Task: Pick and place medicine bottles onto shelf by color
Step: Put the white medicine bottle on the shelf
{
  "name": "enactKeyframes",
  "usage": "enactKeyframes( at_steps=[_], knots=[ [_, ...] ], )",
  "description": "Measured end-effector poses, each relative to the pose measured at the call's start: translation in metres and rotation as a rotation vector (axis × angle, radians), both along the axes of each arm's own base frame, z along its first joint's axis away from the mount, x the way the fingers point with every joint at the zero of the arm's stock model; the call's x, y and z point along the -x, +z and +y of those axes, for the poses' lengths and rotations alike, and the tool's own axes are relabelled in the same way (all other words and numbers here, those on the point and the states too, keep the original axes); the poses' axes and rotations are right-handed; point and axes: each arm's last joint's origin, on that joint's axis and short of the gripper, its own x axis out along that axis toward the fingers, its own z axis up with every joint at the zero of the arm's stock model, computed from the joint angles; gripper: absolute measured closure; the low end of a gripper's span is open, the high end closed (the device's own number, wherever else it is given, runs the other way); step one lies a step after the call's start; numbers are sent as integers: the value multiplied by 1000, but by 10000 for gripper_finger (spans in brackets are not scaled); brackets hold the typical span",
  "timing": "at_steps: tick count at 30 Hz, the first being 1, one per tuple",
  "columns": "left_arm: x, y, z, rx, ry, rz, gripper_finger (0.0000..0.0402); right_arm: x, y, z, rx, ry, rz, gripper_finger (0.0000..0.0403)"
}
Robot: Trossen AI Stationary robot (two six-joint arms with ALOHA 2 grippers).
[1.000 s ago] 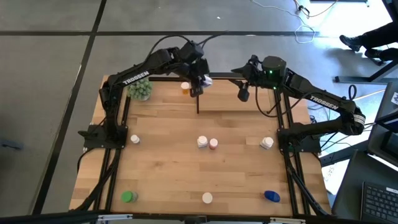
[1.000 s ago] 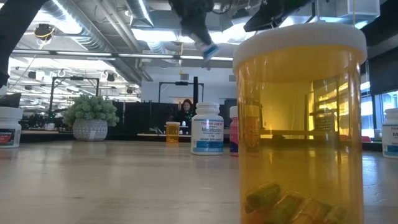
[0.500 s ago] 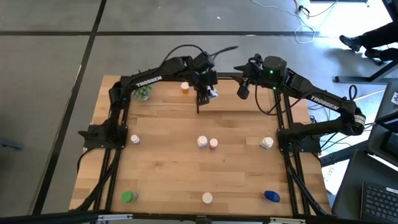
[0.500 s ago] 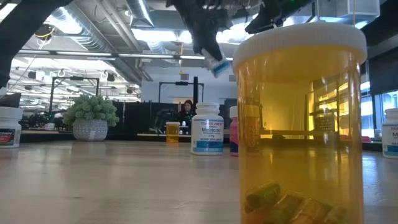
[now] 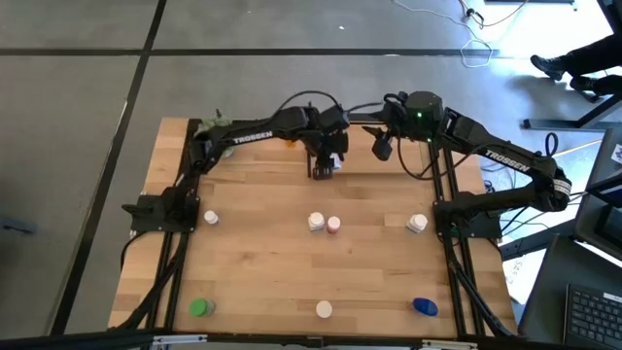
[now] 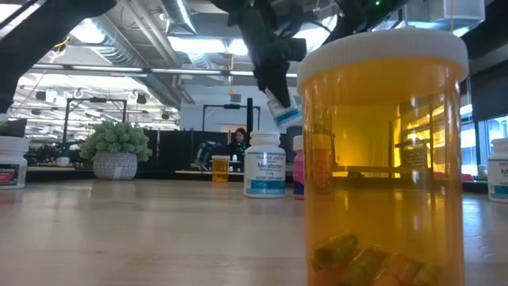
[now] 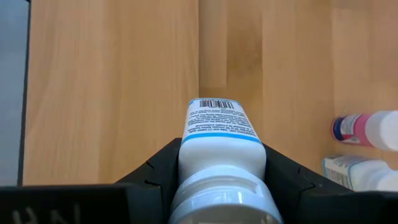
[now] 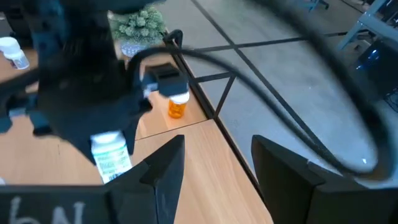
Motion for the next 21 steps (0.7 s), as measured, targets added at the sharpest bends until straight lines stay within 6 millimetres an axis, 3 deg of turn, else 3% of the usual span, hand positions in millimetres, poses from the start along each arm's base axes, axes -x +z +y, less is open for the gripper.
enactKeyframes(
  at_steps=[14,21],
  knots=[
    [-13,-27,0,-61,13,64,252,3,-5,2,-45,-12,39,215],
    [-12,-40,10,-47,32,116,252,19,-7,11,-103,8,117,215]
  ],
)
